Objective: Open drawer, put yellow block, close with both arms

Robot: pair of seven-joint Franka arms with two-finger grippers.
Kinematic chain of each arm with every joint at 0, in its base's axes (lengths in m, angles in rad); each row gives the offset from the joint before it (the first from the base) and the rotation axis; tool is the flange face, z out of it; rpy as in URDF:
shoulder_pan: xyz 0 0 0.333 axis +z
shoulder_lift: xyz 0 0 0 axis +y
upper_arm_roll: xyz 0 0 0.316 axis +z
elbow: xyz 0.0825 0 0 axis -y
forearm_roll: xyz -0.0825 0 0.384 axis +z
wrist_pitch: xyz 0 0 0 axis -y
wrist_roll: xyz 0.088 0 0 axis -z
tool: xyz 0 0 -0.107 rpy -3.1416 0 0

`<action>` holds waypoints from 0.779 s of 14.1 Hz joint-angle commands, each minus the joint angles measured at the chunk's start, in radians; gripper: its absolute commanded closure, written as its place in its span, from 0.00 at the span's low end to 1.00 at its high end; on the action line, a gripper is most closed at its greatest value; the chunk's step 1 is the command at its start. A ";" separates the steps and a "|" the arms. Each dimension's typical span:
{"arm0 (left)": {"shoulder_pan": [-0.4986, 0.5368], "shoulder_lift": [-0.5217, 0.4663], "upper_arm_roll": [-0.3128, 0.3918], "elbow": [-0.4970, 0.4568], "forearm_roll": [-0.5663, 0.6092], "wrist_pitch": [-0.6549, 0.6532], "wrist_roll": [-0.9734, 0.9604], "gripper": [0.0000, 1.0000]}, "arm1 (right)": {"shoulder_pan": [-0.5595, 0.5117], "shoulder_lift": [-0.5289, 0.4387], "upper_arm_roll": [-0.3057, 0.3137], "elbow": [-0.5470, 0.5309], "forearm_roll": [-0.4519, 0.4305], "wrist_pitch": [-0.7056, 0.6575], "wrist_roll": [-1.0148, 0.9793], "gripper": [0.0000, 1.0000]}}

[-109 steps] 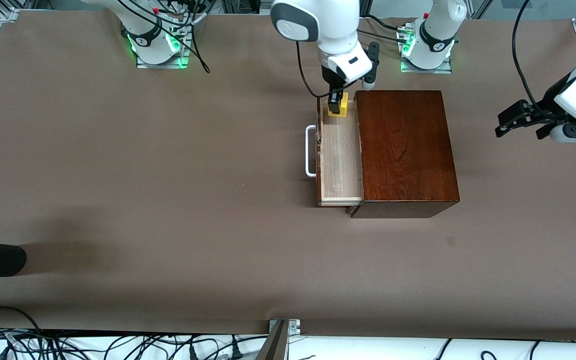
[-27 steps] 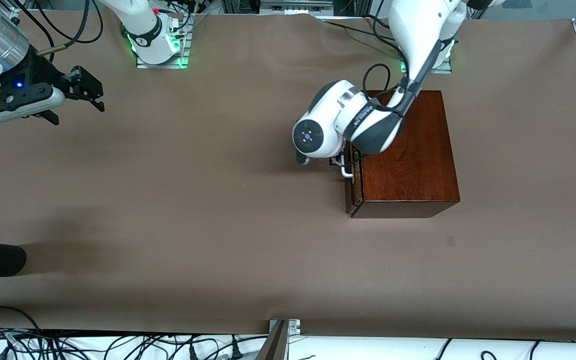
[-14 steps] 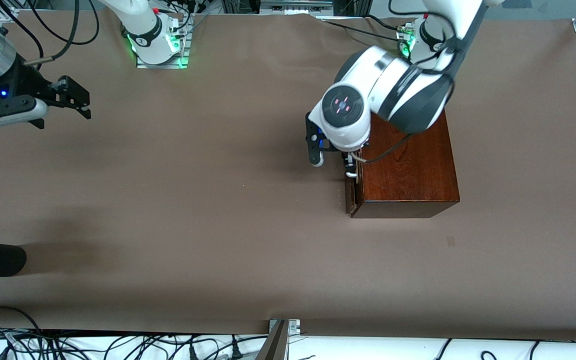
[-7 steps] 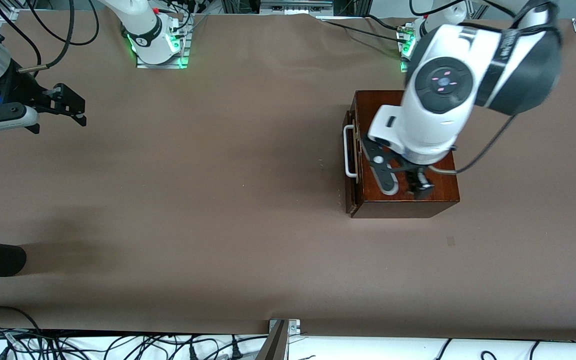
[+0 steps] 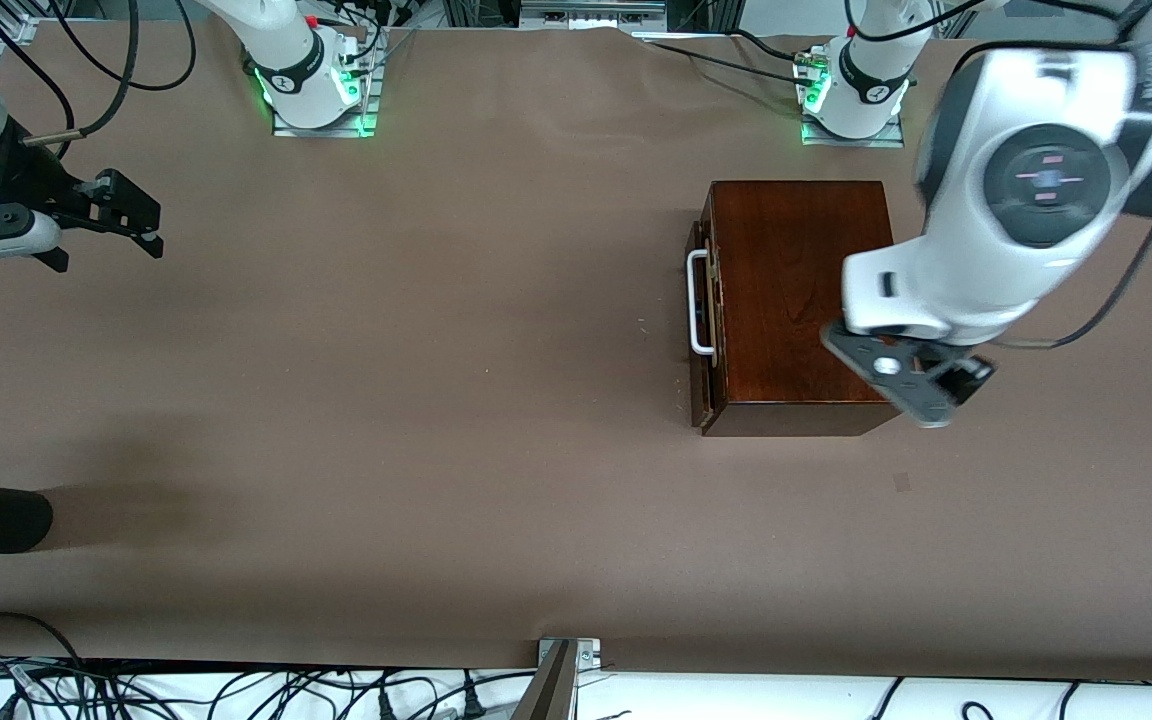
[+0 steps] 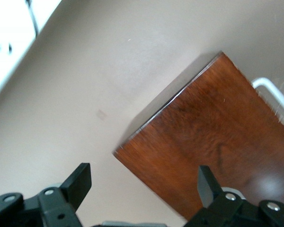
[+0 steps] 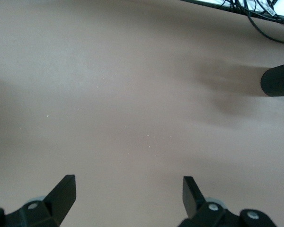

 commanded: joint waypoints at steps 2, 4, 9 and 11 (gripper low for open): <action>0.117 -0.211 -0.010 -0.239 -0.105 0.057 -0.376 0.00 | -0.011 -0.006 0.003 0.002 0.006 0.024 0.006 0.00; 0.184 -0.298 -0.036 -0.345 -0.104 0.095 -0.412 0.00 | -0.011 -0.009 0.003 0.002 0.006 0.016 0.014 0.00; 0.410 -0.478 -0.228 -0.586 -0.042 0.207 -0.407 0.00 | -0.009 -0.009 0.004 0.002 0.008 0.016 0.017 0.00; 0.410 -0.480 -0.225 -0.585 -0.042 0.206 -0.406 0.00 | -0.009 -0.008 0.006 -0.001 0.008 0.016 0.017 0.00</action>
